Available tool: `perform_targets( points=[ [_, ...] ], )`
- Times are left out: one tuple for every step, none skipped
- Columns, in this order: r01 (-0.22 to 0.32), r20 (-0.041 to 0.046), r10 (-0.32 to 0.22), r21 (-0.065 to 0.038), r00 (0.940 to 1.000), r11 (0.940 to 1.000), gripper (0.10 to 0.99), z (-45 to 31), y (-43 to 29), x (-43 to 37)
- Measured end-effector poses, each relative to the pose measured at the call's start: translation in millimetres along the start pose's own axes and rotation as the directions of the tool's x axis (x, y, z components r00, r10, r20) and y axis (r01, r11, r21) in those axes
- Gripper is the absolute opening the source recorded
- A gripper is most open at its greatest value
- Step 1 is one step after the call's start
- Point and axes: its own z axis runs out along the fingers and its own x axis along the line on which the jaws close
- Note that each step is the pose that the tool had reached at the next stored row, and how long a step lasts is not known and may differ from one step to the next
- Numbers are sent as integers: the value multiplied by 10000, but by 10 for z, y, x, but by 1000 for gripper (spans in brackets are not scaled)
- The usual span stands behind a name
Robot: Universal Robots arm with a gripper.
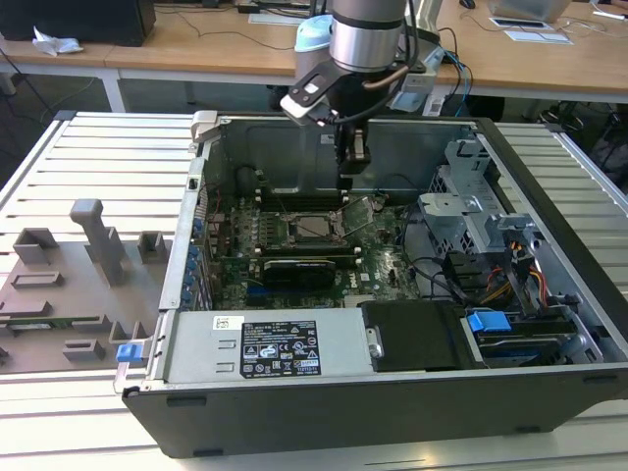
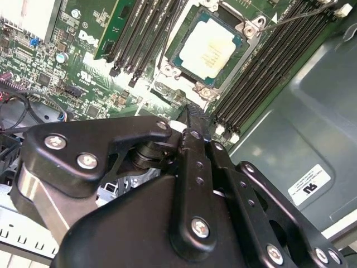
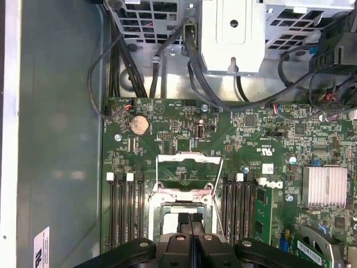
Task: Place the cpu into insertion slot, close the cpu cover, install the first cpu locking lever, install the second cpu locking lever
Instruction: 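Close the cpu cover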
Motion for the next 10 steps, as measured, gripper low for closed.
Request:
perform_targets(
  points=[
    [-1,-2,1,1,10000,10000,106,3,6,0],
    [-1,-2,1,4,10000,10000,106,8,13,0],
    [0,0,0,10,10000,10000,106,23,22,0],
    [0,-1,0,15,10000,10000,106,35,29,0],
    [0,-1,0,22,10000,10000,106,45,38,0],
    [0,0,0,29,10000,10000,106,53,52,1],
    [0,-1,0,34,10000,10000,106,58,65,0],
    [2,2,-2,42,10000,10000,106,61,94,-1],
    [0,2,-1,46,10000,10000,106,61,115,-1],
    [0,1,0,51,10000,10000,106,63,155,-2]
  ],
)
